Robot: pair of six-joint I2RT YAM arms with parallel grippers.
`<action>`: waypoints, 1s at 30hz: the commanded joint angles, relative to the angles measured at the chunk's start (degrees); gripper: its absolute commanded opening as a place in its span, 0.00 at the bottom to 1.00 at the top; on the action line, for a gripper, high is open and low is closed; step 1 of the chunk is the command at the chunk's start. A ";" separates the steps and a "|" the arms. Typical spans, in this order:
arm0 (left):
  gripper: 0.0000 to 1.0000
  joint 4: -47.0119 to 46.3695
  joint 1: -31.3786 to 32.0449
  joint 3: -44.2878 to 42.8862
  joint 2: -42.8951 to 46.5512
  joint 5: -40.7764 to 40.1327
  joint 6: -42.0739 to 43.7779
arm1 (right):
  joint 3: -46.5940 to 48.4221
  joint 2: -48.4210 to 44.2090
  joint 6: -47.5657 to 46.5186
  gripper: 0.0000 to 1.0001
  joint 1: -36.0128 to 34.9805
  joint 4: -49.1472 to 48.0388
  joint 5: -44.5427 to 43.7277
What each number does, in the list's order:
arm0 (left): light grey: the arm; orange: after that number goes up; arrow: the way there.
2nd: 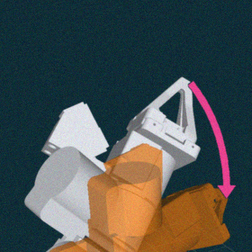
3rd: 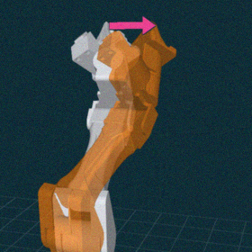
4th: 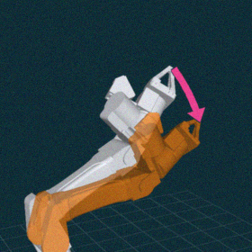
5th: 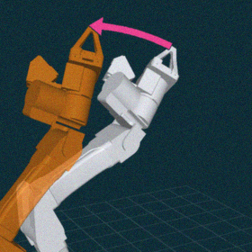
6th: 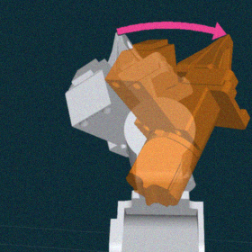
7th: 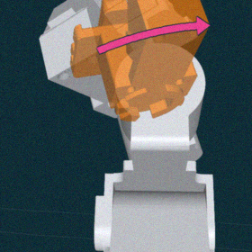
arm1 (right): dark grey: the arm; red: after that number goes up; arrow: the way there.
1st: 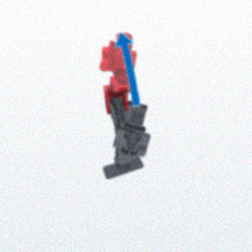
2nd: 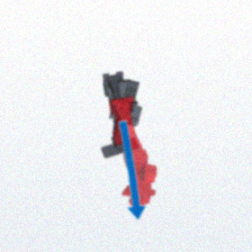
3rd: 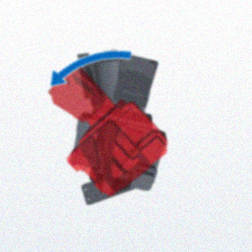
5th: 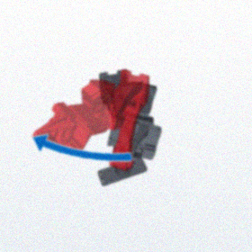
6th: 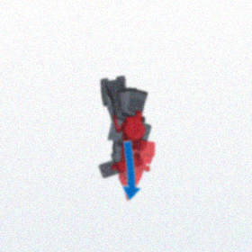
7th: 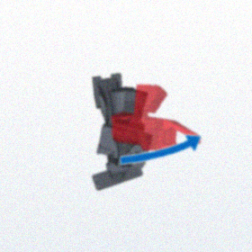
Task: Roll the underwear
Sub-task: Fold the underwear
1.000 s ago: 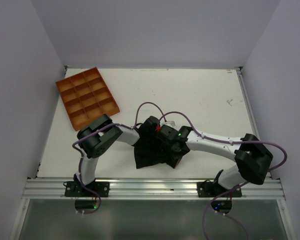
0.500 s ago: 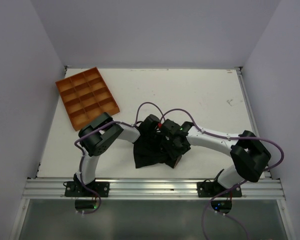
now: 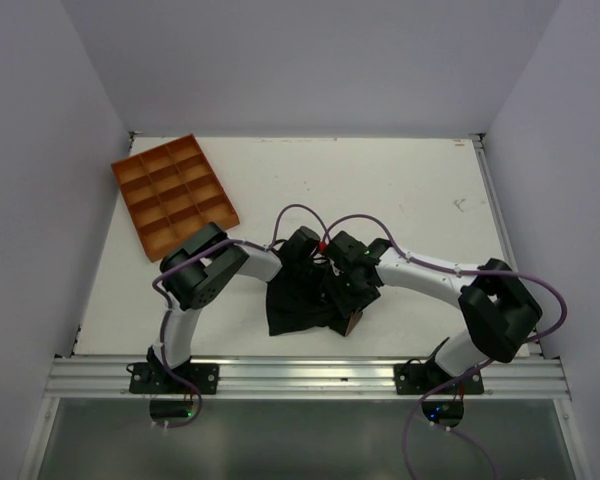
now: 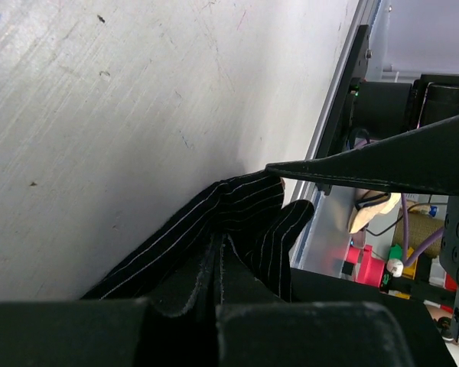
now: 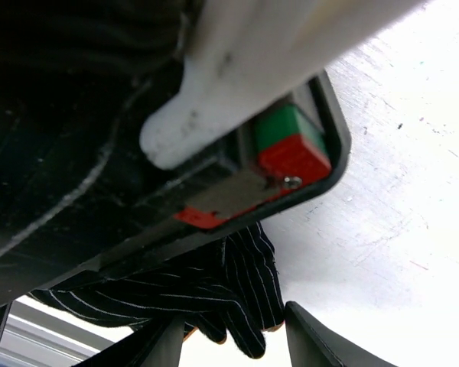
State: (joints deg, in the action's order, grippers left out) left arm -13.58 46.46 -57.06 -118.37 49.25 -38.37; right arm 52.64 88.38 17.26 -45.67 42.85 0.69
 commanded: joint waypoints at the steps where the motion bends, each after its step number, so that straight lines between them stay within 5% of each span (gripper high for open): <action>1: 0.00 3.83 2.85 0.63 -1.78 -3.91 12.44 | -1.66 2.68 3.13 0.57 3.13 -6.11 2.04; 16: 0.00 9.10 2.76 -2.80 -3.01 -4.08 17.19 | -4.48 3.91 5.42 0.55 4.36 -6.73 2.56; 23: 0.00 10.16 1.45 -2.01 -1.34 -6.63 17.10 | -6.85 1.98 7.70 0.35 4.36 -7.08 4.32; 30: 0.23 17.52 -1.37 -6.65 1.47 -15.65 13.94 | -9.84 -0.66 10.07 0.27 4.27 -8.57 5.37</action>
State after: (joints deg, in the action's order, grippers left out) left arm -2.81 45.74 -61.91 -118.65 47.92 -35.29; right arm 46.09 85.47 23.22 -42.41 34.13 7.25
